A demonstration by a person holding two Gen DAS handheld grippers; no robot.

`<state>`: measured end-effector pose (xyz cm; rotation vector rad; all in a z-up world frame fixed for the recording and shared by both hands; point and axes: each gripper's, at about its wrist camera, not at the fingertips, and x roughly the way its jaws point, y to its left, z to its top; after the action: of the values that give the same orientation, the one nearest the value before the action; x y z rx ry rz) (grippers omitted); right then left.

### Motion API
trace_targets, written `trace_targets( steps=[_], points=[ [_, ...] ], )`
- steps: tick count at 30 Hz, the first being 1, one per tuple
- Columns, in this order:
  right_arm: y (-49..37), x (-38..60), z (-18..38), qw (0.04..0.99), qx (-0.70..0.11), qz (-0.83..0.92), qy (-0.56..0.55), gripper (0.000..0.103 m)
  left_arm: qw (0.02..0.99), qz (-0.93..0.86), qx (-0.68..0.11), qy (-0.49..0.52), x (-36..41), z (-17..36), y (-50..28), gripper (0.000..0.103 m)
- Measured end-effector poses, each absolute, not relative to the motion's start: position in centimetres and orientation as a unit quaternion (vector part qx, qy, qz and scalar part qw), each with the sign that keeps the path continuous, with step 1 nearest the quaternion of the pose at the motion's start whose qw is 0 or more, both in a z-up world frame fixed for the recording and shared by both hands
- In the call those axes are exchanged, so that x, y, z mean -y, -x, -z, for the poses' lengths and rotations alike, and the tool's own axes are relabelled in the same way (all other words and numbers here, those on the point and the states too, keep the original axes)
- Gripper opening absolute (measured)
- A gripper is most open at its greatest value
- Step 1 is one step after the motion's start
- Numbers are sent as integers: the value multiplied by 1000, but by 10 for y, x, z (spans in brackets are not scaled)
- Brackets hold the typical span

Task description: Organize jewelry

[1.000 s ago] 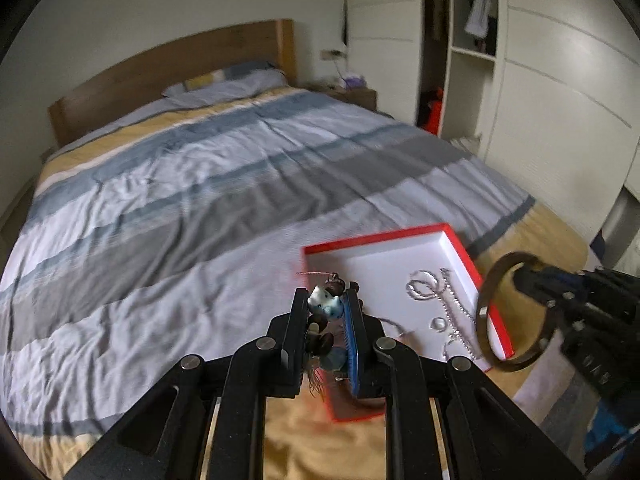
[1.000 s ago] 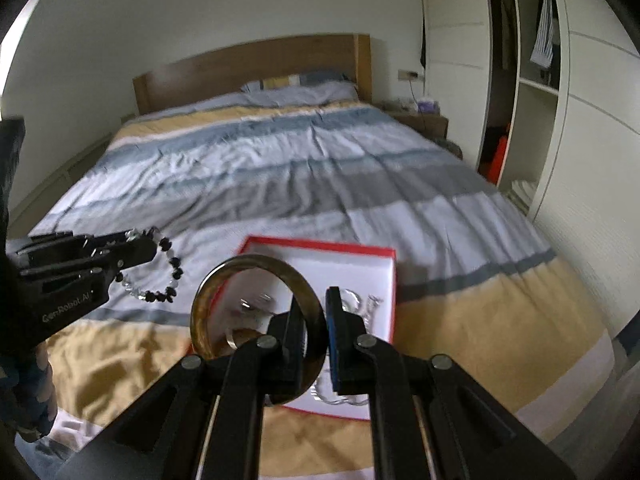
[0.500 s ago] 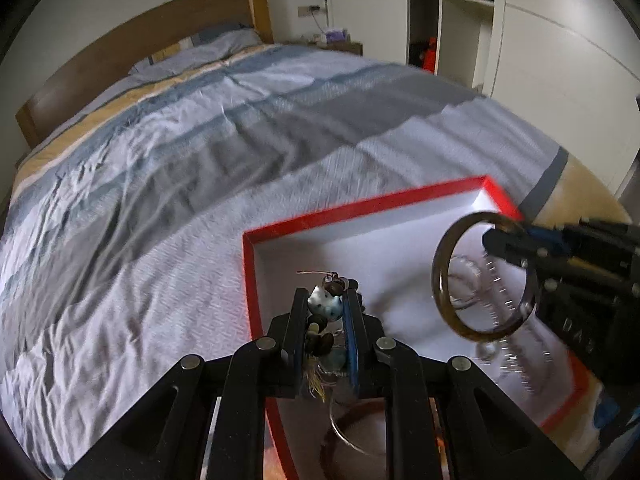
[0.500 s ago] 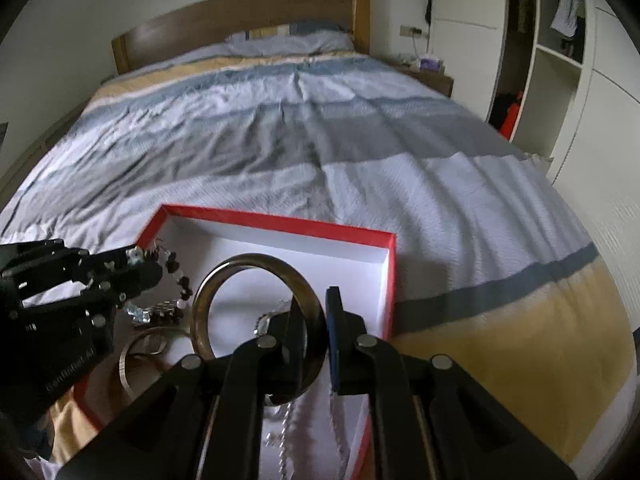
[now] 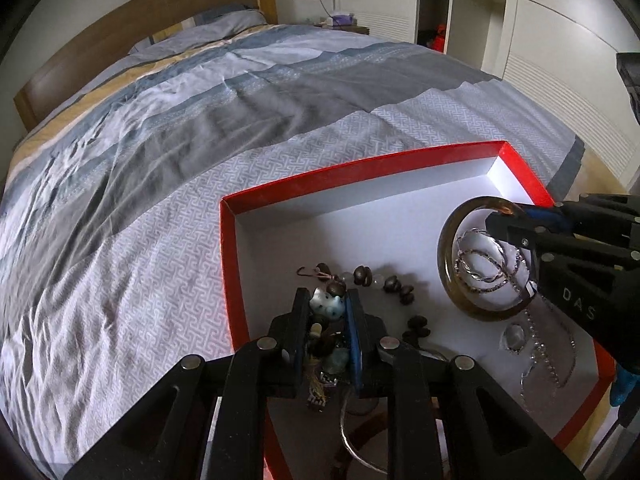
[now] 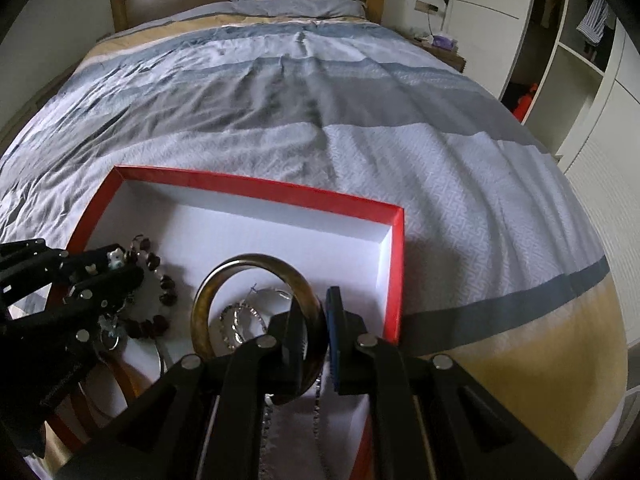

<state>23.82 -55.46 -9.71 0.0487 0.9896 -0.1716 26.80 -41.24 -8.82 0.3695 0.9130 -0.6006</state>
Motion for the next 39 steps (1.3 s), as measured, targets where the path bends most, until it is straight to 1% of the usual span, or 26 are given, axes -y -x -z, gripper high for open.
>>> trace_targets(
  steps=[2, 3, 4, 6, 8, 9, 10, 14, 17, 22, 28, 31, 37, 39],
  points=[
    [-238, 555, 97, 876, -475, 83, -23, 10, 837, 288, -432, -171, 412, 86, -267, 21],
    [-237, 554, 97, 876, -475, 83, -23, 10, 837, 291, -431, -169, 411, 84, -265, 26],
    [-237, 554, 97, 876, -475, 82, -23, 10, 838, 292, -429, -167, 410, 82, -263, 36],
    [-237, 553, 95, 876, -474, 81, -22, 13, 841, 294, -424, -164, 408, 77, -259, 45],
    [-234, 552, 92, 879, -470, 81, -22, 21, 841, 295, -423, -163, 406, 73, -256, 45],
    [-232, 552, 90, 880, -468, 80, -23, 28, 841, 295, -423, -162, 406, 71, -255, 45],
    [-231, 552, 89, 881, -467, 77, -25, 29, 842, 295, -422, -161, 405, 68, -253, 45],
    [-221, 552, 76, 885, -457, 81, -26, 30, 846, 295, -416, -157, 401, 55, -242, 47],
    [-209, 557, 64, 890, -446, 87, -41, 31, 852, 291, -407, -153, 395, 42, -230, 52],
    [-187, 557, 46, 895, -432, 90, -65, 31, 867, 269, -395, -139, 374, 17, -206, 64],
    [-157, 535, 29, 900, -423, 75, -78, 33, 883, 224, -388, -139, 342, -3, -176, 73],
    [-143, 517, 19, 904, -416, 61, -80, 38, 890, 205, -380, -145, 326, -14, -160, 76],
    [-115, 481, 4, 910, -406, 38, -76, 39, 901, 178, -369, -146, 294, -30, -129, 81],
    [-106, 469, 1, 911, -406, 32, -72, 39, 903, 170, -368, -145, 283, -34, -120, 82]
  ],
)
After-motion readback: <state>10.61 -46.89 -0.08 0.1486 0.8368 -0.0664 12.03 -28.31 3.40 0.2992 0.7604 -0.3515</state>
